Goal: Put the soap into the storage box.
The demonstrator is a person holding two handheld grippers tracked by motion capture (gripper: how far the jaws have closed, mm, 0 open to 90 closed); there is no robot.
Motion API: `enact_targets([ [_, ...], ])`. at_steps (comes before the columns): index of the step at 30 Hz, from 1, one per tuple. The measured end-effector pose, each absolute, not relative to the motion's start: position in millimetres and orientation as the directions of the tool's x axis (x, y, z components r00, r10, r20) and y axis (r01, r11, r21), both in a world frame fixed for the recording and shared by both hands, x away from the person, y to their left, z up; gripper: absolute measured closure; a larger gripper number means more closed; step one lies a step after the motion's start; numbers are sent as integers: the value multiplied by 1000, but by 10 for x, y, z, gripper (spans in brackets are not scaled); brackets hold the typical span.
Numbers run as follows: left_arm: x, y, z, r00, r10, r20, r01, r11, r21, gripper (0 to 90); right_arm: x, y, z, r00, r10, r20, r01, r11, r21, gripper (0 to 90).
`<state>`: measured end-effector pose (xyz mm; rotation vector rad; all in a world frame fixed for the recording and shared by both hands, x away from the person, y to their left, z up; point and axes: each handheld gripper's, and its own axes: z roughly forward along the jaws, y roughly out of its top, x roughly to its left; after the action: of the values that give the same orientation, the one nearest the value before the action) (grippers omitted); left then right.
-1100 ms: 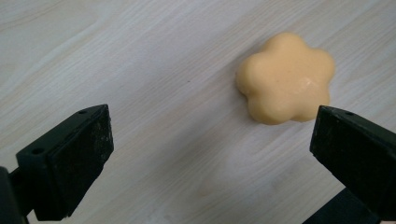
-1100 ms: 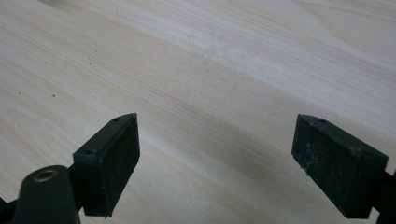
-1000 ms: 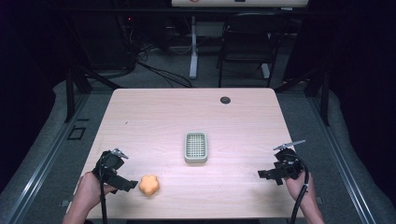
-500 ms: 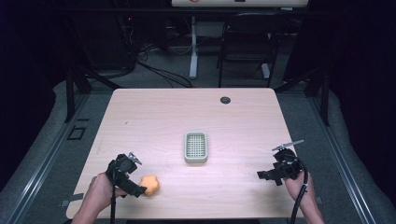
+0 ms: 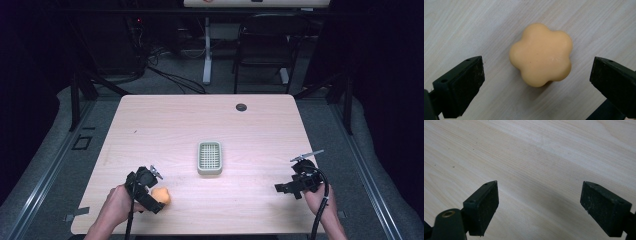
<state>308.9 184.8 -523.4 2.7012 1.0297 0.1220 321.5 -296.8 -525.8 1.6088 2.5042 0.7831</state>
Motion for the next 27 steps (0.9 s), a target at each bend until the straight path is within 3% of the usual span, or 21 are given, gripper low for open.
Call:
enact_targets([
  [5, 3103, 1774, -5285, 762, 648, -11, 632, -739, 233, 2, 3217, -2962, -5260, -450, 867, 212, 835, 325, 444, 149],
  [16, 3135, 1722, -5366, 769, 639, -8, 627, -753, 199, 186, 3214, -2954, -5259, -449, 869, 208, 837, 327, 440, 149],
  [27, 3161, 1724, -5398, 768, 640, -4, 630, -755, 184, 254, 3218, -2954, -5264, -456, 864, 211, 834, 333, 440, 149],
])
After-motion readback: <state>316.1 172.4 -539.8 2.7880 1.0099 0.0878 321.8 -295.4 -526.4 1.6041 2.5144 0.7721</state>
